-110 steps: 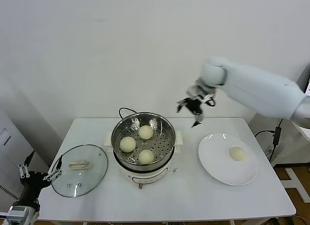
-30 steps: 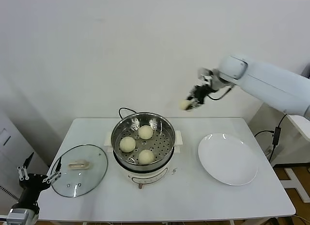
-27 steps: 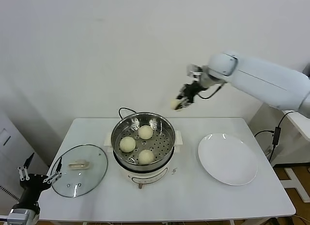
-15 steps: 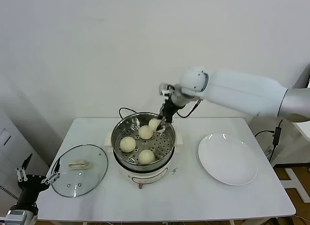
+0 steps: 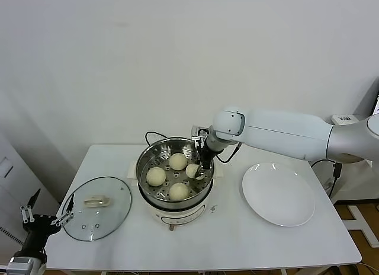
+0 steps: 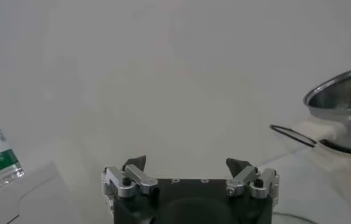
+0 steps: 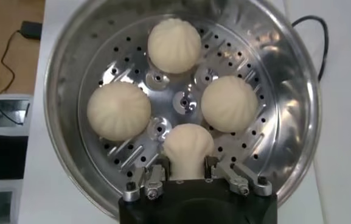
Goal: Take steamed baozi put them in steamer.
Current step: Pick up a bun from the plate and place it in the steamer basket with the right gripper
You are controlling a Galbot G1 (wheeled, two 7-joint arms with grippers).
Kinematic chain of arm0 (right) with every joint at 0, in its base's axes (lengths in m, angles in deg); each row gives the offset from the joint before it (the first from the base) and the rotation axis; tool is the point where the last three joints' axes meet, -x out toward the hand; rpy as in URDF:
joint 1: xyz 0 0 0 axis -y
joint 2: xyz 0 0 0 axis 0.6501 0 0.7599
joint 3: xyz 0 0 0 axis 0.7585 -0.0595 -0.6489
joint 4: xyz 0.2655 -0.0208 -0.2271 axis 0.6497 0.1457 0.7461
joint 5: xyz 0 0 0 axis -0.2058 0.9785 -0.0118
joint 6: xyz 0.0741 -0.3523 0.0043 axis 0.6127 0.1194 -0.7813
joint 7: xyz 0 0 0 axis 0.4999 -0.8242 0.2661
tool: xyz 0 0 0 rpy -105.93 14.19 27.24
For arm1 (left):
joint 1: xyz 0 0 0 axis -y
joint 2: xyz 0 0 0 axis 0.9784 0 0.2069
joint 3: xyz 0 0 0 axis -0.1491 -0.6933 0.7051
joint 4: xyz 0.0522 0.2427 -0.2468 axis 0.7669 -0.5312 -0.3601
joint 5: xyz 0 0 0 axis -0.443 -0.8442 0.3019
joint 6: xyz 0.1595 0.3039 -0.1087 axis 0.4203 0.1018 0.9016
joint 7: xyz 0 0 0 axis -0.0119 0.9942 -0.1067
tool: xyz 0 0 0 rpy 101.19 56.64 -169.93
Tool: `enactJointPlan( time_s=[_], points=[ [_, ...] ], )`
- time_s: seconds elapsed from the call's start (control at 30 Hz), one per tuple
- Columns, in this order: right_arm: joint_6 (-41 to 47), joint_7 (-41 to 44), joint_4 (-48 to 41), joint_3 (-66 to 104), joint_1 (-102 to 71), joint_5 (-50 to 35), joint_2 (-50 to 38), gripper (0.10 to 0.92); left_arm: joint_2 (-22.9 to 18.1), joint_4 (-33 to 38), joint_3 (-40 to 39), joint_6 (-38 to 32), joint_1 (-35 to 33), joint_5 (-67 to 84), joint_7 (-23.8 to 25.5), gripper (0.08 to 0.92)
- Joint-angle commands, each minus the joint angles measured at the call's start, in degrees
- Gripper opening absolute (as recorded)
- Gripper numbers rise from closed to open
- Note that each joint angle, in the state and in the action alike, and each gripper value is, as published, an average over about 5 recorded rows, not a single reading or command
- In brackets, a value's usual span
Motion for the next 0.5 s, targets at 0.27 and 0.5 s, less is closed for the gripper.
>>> enactJointPlan(
  time_s=[0.27,0.5],
  points=[
    [0.8,-1.6,-1.0,1.4,-0.4,-1.2,-0.2,0.662,0.1,-0.3,-0.2,0.0,0.1,0.0,0.0,0.823],
    [-1.9,0.2,-5.8,9.7,3.1,-5.9,-3.8,0.813,0.2,-0.3,-0.4,0.0,0.2,-0.1,0.1,0.823]
  ],
)
